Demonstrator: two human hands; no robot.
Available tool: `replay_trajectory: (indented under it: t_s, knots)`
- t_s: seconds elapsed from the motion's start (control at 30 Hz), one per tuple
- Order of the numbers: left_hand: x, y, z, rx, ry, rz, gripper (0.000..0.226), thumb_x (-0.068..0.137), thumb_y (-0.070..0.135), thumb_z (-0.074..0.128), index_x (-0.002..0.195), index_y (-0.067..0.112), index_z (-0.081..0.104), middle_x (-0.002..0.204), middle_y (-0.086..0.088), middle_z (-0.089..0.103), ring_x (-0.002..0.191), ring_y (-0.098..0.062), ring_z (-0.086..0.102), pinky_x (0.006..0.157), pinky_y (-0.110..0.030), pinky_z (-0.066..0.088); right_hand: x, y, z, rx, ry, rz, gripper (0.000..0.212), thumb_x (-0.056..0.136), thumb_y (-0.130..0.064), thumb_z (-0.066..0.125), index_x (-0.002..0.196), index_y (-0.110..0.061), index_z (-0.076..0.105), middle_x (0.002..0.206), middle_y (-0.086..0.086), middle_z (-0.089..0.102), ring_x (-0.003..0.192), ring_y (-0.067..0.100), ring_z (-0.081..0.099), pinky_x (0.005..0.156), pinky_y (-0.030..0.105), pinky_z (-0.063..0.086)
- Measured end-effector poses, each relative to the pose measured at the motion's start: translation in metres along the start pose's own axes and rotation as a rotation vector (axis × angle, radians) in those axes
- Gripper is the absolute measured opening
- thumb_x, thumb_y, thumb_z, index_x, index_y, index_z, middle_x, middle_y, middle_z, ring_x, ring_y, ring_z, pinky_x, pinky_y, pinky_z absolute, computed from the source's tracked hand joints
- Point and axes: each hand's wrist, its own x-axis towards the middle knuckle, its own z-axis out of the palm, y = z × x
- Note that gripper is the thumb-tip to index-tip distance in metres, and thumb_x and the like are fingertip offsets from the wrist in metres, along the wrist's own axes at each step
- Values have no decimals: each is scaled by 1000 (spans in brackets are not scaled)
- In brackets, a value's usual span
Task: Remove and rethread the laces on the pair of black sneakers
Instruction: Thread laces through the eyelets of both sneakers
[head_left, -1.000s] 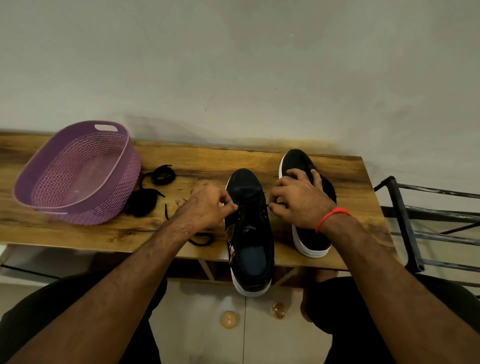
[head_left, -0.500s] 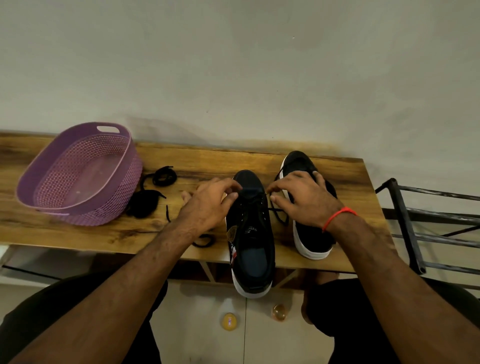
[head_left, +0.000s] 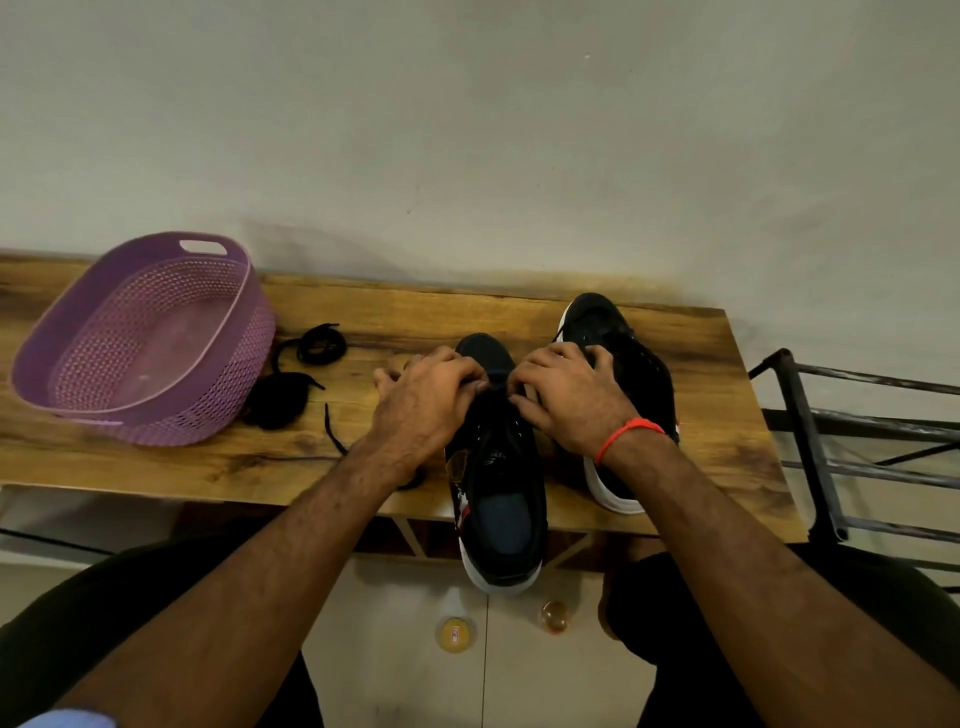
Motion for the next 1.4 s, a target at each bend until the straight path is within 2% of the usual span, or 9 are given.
replay_trajectory:
  t_s: [0.4,0.57,0.73,0.8,0.87,0.97,1.1,1.23,1.4]
  knots:
    - [5,-5,1,-290,-20,-129,9,95,46,63,100,38,66,91,25,50,101,-8,48,98,-51,34,1,1,1,134,-26,-16,18,100,-39,50,116,-36,58,127,-12,55,128,17,42,113,55,18]
    - [6,-7,-2,-271,-73,-115,7,94,47,64,99,42,65,107,22,59,104,-7,49,101,-60,35,1,2,-3,233,38,-10,8,100,-38,49,104,-35,55,115,-18,57,119,12,48,111,52,19]
    - [6,-8,-4,-233,-114,-69,16,98,44,59,111,43,69,124,14,62,122,-17,53,99,-67,35,2,3,-1,300,43,-6,4,99,-37,51,101,-35,53,113,-18,55,112,11,51,109,52,26]
    - [5,-9,-5,-259,-84,-52,16,98,39,61,112,45,67,127,13,59,121,-17,53,99,-65,38,3,5,-2,326,35,9,3,99,-37,53,100,-35,55,110,-19,55,109,10,52,108,52,29]
    - [5,-11,-10,-281,-63,-24,12,94,39,67,97,50,63,121,14,57,114,-14,54,97,-61,43,5,7,-3,355,34,25,2,98,-36,56,99,-35,56,106,-18,58,107,9,54,108,52,31]
    - [6,-13,-17,-212,-163,49,18,88,47,71,81,56,57,111,18,55,109,-11,53,96,-59,45,4,11,-4,407,49,18,5,95,-40,60,97,-37,57,98,-19,63,103,8,59,109,51,35]
    - [3,-12,-19,-174,-204,87,22,86,46,73,83,61,56,109,21,52,111,-10,51,98,-59,43,1,13,-5,315,-55,4,12,94,-47,58,97,-36,62,96,-22,61,106,7,57,114,48,23]
    - [3,-8,-20,-104,-177,99,10,90,44,70,89,49,61,110,22,49,111,-6,46,103,-58,35,2,13,-4,278,-70,-5,15,95,-49,57,96,-36,64,99,-19,63,104,7,55,113,48,19]
    - [6,-5,-19,-217,-158,128,23,89,38,72,77,51,58,98,25,50,96,-4,52,94,-50,48,3,14,-4,256,-81,-9,17,95,-47,55,94,-32,63,100,-16,62,100,6,51,113,49,17]
